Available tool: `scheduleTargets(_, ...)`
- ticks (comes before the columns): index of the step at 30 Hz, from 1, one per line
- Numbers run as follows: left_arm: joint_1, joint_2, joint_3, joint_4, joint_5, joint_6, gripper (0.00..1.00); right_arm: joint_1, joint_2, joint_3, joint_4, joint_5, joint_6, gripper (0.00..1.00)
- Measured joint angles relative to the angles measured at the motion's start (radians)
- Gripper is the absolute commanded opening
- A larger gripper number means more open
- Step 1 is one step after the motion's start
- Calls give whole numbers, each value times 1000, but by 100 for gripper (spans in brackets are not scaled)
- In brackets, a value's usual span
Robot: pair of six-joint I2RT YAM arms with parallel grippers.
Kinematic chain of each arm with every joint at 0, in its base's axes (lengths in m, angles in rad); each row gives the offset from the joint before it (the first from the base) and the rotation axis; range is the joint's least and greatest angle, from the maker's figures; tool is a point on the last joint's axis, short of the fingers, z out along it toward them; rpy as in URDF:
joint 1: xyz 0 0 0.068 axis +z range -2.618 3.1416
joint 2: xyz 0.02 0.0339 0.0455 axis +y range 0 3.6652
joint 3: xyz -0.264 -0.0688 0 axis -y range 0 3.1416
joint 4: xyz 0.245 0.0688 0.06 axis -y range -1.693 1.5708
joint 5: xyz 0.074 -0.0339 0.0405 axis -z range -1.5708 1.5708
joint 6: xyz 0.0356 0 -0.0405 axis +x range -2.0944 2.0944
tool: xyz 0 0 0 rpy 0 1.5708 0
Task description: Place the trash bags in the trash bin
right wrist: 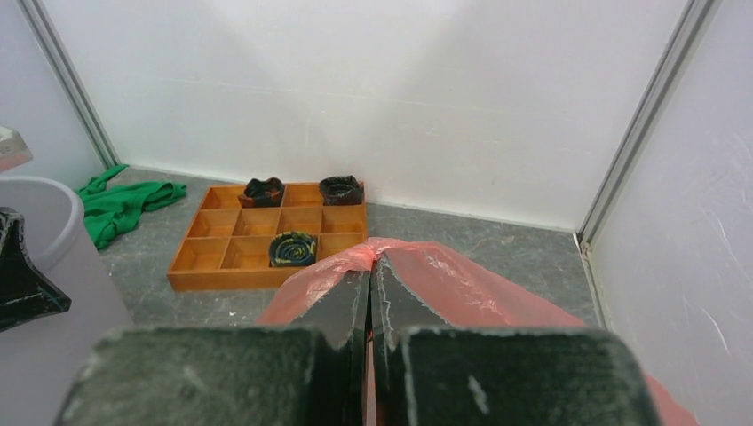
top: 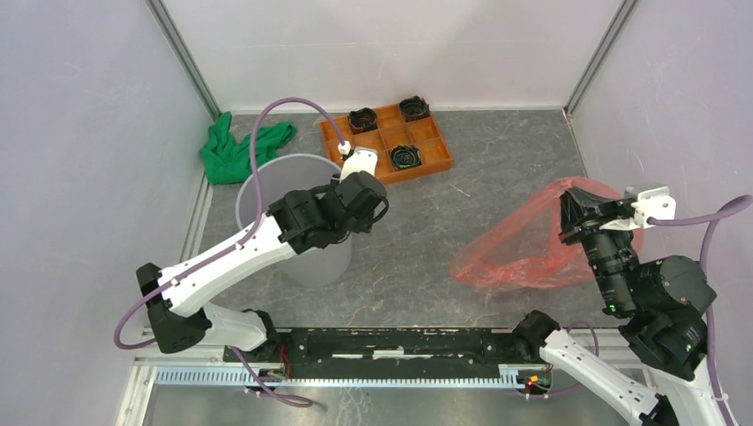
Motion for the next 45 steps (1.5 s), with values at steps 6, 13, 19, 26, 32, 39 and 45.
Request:
scheduleTargets(6, 2, 10, 23, 27, 68, 9, 18, 0, 2, 27, 10, 0, -13, 1)
scheduleTargets(13, -42, 100, 108, 108, 157, 11, 14, 0, 4, 59, 39, 0, -34, 1)
scheduleTargets(19, -134, 207, 176, 181, 200, 21, 21, 0, 5, 64, 48, 2, -42, 1)
scheduleTargets(26, -177, 243, 189, 217, 230, 36, 76, 0, 5, 64, 55, 7, -51, 1)
scheduleTargets(32, -193, 156, 173, 228, 259, 41, 100, 0, 11, 88, 55, 6, -56, 1)
scheduleTargets(39, -193, -216, -55, 414, 388, 22, 100, 0, 22, 111, 63, -3, -56, 1)
scheduleTargets(45, -222, -337, -245, 646, 562, -43, 100, 0, 45, 115, 77, -24, -54, 1)
